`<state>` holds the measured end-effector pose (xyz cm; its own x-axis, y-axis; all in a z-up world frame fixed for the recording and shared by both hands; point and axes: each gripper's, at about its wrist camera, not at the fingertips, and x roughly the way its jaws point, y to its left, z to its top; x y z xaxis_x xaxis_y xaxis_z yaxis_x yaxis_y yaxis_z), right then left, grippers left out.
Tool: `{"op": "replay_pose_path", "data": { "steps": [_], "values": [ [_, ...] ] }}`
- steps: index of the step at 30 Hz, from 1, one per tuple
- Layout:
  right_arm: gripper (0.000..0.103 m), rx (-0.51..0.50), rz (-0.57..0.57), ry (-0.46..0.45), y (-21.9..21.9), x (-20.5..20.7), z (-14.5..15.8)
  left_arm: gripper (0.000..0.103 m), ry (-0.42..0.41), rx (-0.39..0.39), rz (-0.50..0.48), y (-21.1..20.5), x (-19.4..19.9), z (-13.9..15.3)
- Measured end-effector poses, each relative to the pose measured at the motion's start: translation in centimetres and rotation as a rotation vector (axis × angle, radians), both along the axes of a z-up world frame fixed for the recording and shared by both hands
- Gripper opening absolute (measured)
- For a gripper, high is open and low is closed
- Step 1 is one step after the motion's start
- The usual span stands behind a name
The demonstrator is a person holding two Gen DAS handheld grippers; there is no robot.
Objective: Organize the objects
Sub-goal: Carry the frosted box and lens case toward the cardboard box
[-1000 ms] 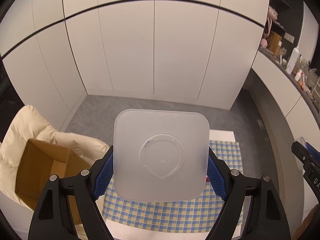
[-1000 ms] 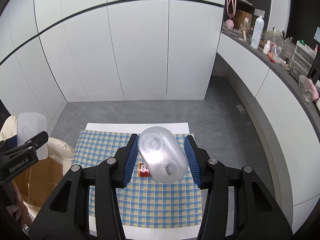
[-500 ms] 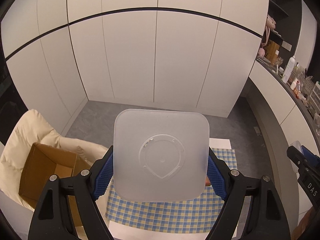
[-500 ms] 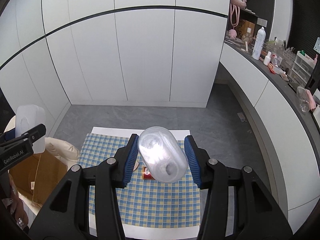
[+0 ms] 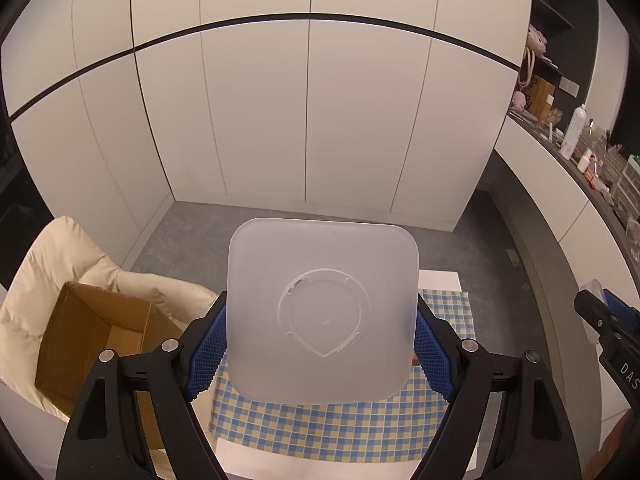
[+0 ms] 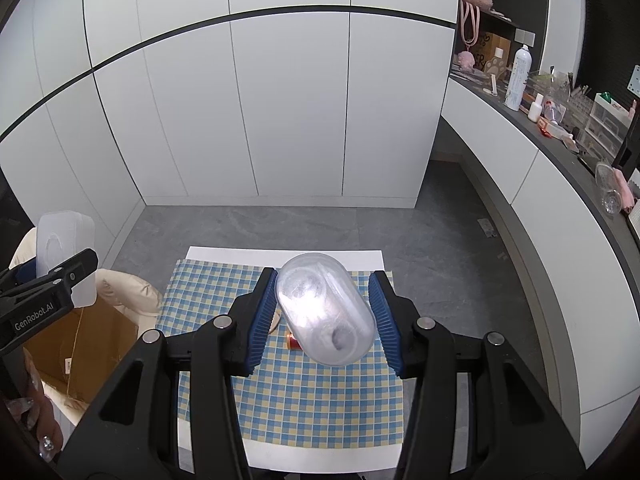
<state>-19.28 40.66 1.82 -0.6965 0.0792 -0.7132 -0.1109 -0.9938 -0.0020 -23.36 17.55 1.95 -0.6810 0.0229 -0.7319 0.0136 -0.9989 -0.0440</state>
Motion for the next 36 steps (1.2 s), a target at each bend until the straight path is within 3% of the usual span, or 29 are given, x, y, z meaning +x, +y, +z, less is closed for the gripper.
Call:
{"op": "replay_pose_path", "data": {
  "steps": [6, 19, 36],
  "values": [
    [0.049, -0.020, -0.002, -0.003, 0.4, 1.8, -0.2, 0.082, 0.001, 0.031, -0.007, -0.1, 1.5, -0.2],
    [0.049, 0.004, -0.009, 0.005, -0.5, 6.7, -1.6, 0.082, 0.091, -0.047, -0.030, 0.7, 7.9, 0.4],
    [0.049, -0.046, 0.063, 0.002, -3.4, 14.4, -3.7, 0.082, 0.106, -0.058, -0.069, 0.3, 16.8, -1.0]
  ]
}}
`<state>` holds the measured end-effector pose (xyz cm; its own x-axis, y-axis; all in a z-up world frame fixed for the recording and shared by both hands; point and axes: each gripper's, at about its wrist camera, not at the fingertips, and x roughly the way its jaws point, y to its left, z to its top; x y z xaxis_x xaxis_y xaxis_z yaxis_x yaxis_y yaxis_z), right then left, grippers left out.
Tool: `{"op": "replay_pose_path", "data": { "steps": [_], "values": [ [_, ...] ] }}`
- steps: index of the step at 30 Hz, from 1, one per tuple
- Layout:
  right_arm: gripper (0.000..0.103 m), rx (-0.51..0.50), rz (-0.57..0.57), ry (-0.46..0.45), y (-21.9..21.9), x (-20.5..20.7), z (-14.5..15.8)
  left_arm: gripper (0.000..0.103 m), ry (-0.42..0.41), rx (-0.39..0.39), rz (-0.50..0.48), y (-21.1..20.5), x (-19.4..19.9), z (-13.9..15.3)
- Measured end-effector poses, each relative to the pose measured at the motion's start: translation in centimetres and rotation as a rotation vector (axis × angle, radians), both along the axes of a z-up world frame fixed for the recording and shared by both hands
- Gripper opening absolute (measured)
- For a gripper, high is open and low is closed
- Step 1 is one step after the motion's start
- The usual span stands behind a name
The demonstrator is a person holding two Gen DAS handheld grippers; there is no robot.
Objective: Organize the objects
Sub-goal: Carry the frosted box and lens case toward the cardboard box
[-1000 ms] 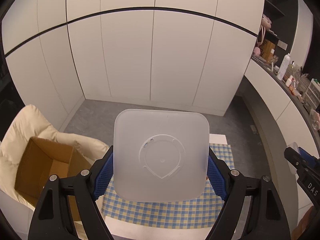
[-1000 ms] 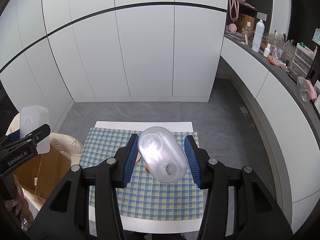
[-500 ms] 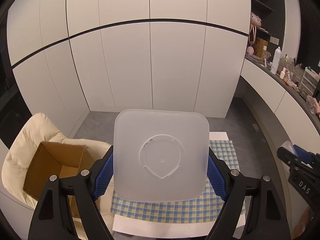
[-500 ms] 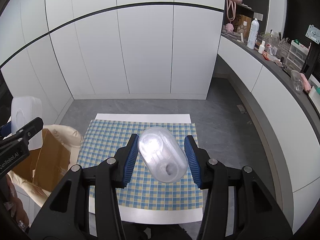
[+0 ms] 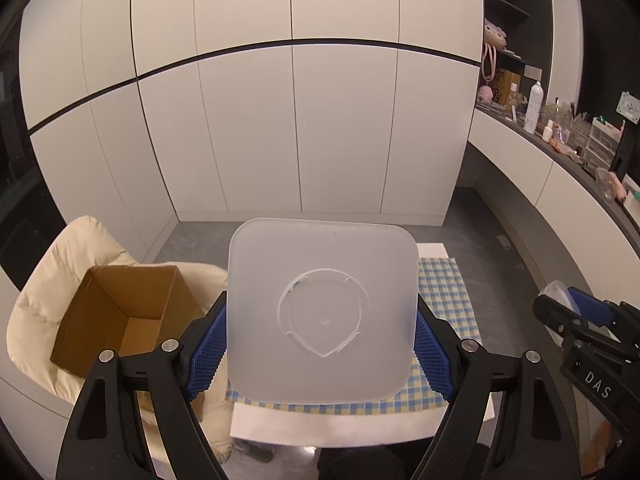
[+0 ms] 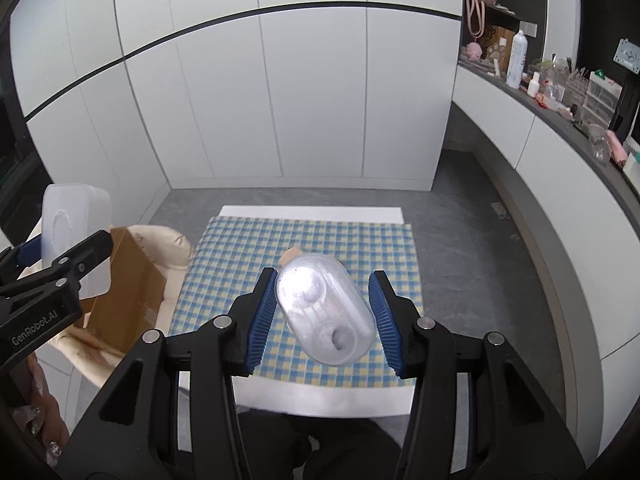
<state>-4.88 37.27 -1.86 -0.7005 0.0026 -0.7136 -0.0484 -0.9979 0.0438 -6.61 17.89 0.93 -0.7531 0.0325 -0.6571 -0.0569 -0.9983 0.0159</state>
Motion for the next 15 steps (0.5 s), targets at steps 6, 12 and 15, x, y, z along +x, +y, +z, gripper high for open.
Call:
{"op": "replay_pose_path", "data": {
  "steps": [6, 12, 15],
  "values": [
    [0.049, 0.002, 0.020, -0.024, -1.0, 2.5, -1.5, 0.082, -0.013, 0.053, -0.044, -0.4, 2.9, -1.1],
    [0.049, -0.007, 0.026, -0.055, -1.0, 4.6, -3.0, 0.082, -0.037, 0.050, -0.053, -0.6, 4.6, -2.5],
    [0.049, -0.015, 0.025, -0.062, -0.9, 5.6, -3.4, 0.082, -0.026, 0.034, -0.057, -0.7, 5.3, -2.7]
  ]
}}
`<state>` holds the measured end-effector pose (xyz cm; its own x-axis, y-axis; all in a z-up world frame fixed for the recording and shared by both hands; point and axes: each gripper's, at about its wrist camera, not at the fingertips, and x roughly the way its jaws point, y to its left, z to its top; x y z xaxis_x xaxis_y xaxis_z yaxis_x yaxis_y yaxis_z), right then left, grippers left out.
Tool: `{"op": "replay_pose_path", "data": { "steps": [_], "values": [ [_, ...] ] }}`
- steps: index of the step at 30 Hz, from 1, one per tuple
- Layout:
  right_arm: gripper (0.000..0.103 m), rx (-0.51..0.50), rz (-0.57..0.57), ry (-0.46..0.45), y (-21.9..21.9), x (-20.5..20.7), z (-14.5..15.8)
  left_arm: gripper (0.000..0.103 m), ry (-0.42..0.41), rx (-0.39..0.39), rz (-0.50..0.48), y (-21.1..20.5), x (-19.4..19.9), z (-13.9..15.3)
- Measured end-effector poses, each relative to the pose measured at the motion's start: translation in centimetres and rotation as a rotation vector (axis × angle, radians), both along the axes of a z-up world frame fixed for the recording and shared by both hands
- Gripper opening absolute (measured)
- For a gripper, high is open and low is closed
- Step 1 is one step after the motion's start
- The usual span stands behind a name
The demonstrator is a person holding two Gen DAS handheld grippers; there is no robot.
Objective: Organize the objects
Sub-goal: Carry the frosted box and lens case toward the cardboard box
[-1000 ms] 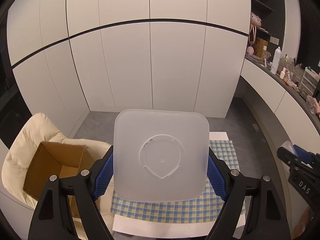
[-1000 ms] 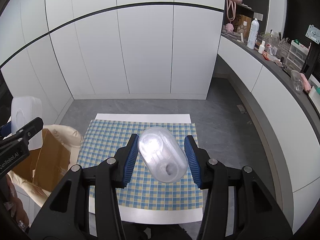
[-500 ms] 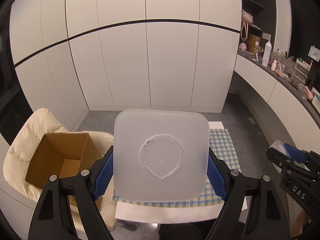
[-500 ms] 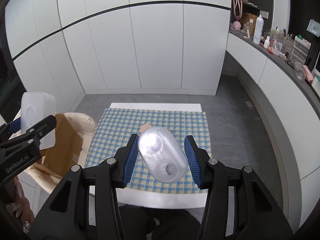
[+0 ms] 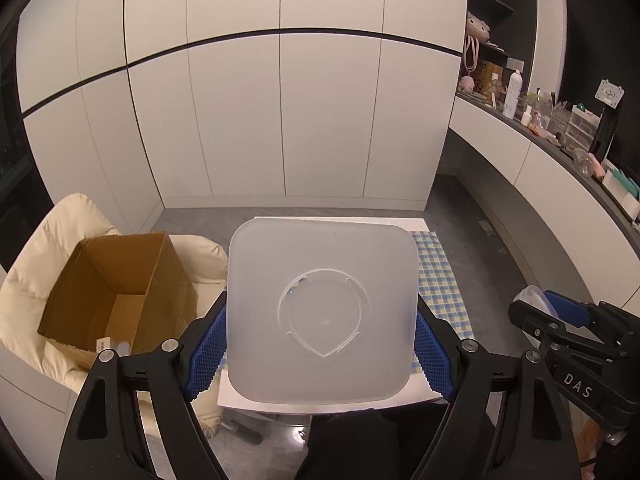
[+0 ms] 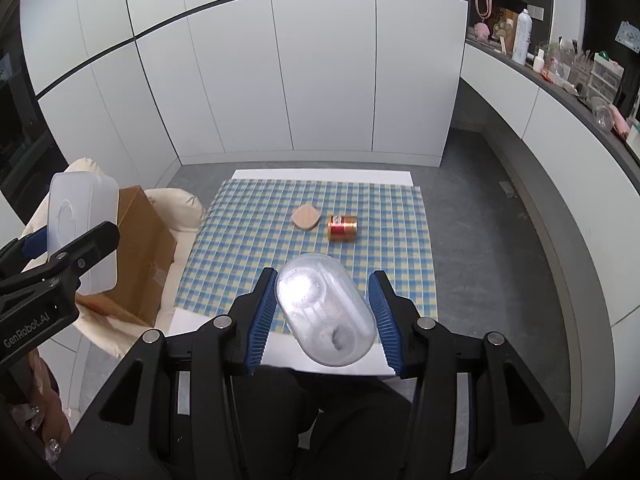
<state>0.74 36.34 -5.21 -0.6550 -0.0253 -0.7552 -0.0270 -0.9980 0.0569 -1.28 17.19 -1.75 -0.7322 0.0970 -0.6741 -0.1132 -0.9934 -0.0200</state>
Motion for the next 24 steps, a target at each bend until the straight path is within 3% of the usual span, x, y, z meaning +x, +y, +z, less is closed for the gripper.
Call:
{"op": "replay_pose_path", "data": {
  "steps": [9, 24],
  "values": [
    [0.049, -0.001, 0.017, -0.006, -0.6, 2.7, -0.9, 0.082, -0.023, -0.001, 0.000, -0.5, 1.7, -1.2],
    [0.049, -0.006, 0.014, -0.062, 0.1, 7.4, -4.0, 0.082, -0.094, -0.023, 0.029, -3.3, 5.0, -5.6]
  ]
}}
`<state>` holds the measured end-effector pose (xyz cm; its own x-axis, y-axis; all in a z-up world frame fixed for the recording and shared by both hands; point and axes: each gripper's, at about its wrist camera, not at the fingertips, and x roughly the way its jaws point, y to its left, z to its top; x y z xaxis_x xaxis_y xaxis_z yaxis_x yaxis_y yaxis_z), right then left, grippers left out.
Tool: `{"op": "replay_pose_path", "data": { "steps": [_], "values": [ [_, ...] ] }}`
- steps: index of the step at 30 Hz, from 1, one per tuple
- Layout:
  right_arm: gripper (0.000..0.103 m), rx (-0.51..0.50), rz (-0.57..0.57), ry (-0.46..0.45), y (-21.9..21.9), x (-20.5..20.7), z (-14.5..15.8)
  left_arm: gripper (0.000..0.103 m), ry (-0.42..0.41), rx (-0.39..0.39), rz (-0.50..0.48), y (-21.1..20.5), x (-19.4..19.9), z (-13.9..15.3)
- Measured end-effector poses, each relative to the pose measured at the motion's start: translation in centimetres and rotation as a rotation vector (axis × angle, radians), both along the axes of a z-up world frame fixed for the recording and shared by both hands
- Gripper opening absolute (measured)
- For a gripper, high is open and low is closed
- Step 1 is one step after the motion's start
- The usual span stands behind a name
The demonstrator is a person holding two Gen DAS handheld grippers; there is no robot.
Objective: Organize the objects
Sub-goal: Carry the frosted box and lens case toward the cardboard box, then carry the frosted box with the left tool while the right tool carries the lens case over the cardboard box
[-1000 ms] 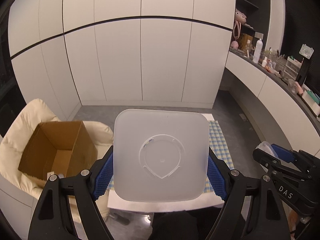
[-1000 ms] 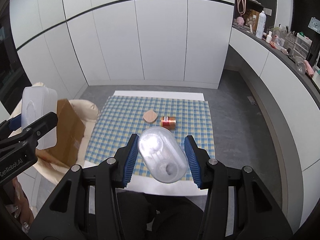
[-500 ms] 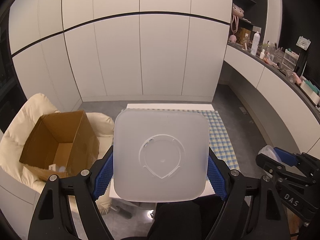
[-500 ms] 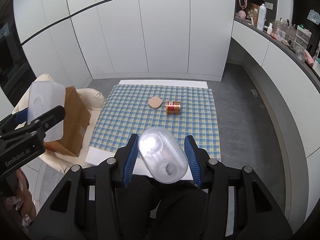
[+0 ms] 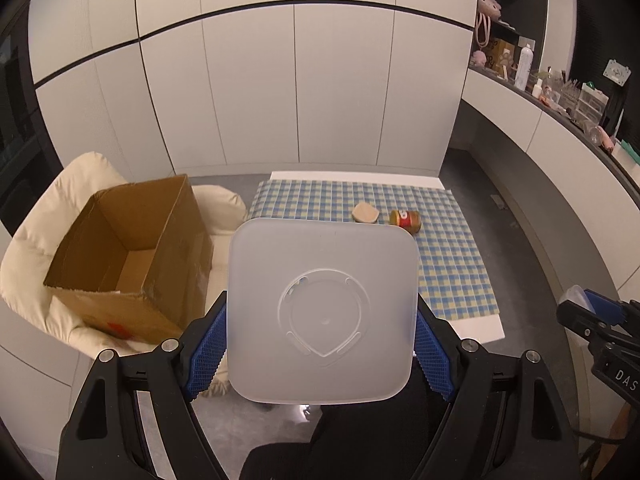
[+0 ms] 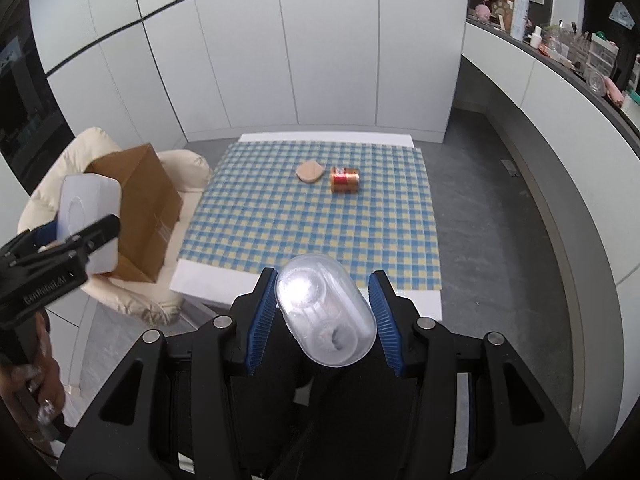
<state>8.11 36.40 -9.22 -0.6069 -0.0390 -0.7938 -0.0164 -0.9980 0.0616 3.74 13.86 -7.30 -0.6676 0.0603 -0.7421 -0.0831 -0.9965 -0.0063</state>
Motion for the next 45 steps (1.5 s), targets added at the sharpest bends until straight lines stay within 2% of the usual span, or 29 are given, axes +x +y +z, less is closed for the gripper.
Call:
{"op": "replay_pose_path", "data": {
  "steps": [4, 16, 26, 45],
  "values": [
    [0.049, -0.006, -0.008, -0.034, 0.4, 1.1, -1.1, 0.082, 0.007, -0.021, -0.028, 0.2, 0.8, -0.4],
    [0.049, -0.024, -0.012, -0.076, 0.8, 3.4, -2.3, 0.082, -0.042, 0.000, -0.101, 2.0, 2.4, -1.6],
    [0.049, -0.021, -0.022, -0.097, 1.3, 4.7, -3.1, 0.082, -0.042, -0.002, -0.091, 1.9, 2.8, -1.7],
    [0.049, -0.027, -0.032, -0.081, 1.2, 5.4, -2.9, 0.082, -0.027, -0.023, -0.073, 1.6, 3.9, -1.4]
  ]
}}
